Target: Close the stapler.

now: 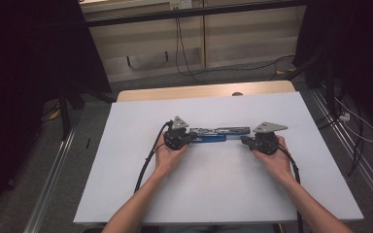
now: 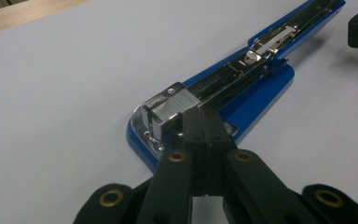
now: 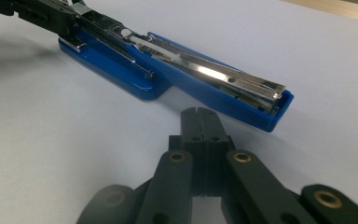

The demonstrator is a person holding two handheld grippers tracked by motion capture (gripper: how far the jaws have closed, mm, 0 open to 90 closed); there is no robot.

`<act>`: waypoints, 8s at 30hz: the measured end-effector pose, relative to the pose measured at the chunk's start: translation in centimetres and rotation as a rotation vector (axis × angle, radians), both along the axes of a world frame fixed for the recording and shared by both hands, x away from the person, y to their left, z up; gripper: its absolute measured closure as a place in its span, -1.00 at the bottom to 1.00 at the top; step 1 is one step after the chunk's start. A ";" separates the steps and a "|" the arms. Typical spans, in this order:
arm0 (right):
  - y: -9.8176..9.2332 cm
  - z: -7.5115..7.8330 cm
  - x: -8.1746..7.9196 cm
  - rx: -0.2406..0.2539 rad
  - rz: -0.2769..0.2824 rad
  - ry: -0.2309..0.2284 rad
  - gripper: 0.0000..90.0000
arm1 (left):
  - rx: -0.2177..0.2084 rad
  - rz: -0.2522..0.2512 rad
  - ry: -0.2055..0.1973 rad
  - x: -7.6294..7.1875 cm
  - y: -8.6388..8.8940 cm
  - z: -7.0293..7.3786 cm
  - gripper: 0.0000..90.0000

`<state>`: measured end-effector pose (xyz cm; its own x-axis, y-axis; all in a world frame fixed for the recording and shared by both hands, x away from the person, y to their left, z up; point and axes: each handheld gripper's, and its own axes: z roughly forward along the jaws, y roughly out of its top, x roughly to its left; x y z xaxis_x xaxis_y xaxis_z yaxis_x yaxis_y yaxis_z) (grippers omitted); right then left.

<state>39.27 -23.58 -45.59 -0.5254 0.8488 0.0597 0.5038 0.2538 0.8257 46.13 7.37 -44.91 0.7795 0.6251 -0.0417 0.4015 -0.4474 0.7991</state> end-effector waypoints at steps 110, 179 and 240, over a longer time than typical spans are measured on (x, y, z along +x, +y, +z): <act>0.1 0.1 0.9 0.022 -0.054 -0.059 0.88 | -0.050 -0.013 0.036 0.2 0.0 -0.2 0.99; -0.4 3.0 -4.5 0.096 -0.141 -0.181 -0.91 | -0.144 0.157 -0.125 -7.6 9.3 3.8 -0.91; -4.7 1.5 -12.1 0.094 -0.276 -0.260 -0.96 | -0.109 0.290 -0.145 -14.5 17.0 2.9 -0.90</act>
